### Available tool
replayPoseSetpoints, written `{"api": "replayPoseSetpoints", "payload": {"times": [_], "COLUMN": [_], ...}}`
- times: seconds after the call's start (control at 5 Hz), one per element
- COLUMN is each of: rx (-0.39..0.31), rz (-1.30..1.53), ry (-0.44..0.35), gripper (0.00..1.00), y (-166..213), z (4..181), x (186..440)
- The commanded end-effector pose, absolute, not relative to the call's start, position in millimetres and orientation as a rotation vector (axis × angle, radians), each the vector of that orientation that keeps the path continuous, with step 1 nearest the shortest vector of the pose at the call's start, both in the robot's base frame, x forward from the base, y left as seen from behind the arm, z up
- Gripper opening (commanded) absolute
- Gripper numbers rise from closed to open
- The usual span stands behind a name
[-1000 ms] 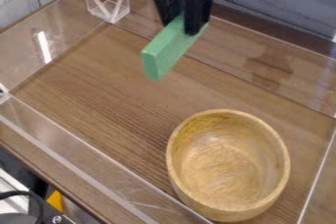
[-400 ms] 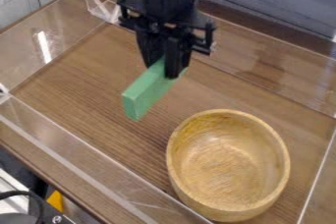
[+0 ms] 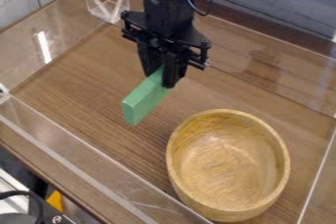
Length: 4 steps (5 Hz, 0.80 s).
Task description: Remove the green block from inside the brown bowl and put it on the table
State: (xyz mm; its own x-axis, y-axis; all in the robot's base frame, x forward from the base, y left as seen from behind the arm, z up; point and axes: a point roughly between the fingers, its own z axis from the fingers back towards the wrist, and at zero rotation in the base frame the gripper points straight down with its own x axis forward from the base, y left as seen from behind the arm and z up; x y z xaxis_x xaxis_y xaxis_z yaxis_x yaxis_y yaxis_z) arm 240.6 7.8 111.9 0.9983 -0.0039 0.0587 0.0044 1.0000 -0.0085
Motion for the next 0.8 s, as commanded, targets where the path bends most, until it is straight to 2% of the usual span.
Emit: {"api": "replayPoseSetpoints", "payload": {"times": [0.0, 0.6], "rx": [0.000, 0.010], "rz": [-0.005, 0.009], "ry": [-0.085, -0.079], "gripper": [0.00, 0.00], "y": [15, 28], "z": [112.8, 95.4], "x": [245, 248]}}
